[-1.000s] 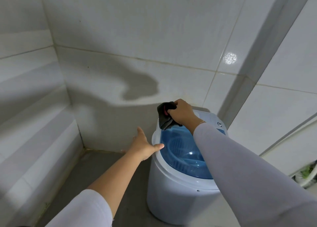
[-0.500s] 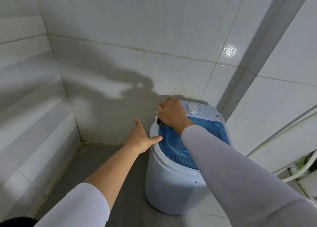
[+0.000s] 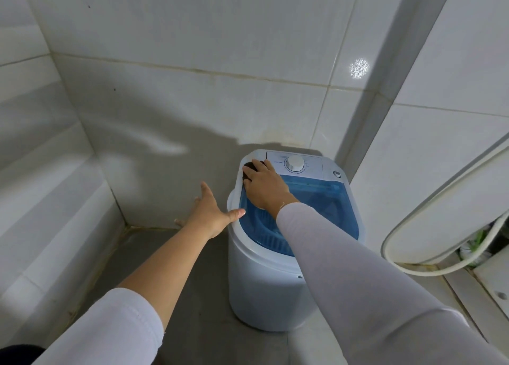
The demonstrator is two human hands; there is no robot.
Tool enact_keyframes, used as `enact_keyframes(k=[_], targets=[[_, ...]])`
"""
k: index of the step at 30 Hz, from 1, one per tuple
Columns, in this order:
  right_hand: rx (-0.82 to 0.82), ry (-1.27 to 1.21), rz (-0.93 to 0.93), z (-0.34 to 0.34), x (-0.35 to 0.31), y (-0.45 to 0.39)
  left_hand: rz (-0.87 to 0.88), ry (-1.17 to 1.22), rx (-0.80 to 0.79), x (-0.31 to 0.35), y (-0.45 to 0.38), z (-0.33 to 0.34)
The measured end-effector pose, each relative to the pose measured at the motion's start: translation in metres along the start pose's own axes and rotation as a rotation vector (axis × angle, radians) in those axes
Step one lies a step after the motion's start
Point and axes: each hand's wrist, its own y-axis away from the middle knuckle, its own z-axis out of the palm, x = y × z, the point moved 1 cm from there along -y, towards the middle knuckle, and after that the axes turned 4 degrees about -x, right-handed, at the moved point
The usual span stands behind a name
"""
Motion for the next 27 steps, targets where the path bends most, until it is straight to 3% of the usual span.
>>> enact_keyframes(k=[27], targets=[[0.073,-0.082,0.18,-0.017,0.071,0.047,-0.007,-0.136,0.029,-0.003,-0.001,-0.009]])
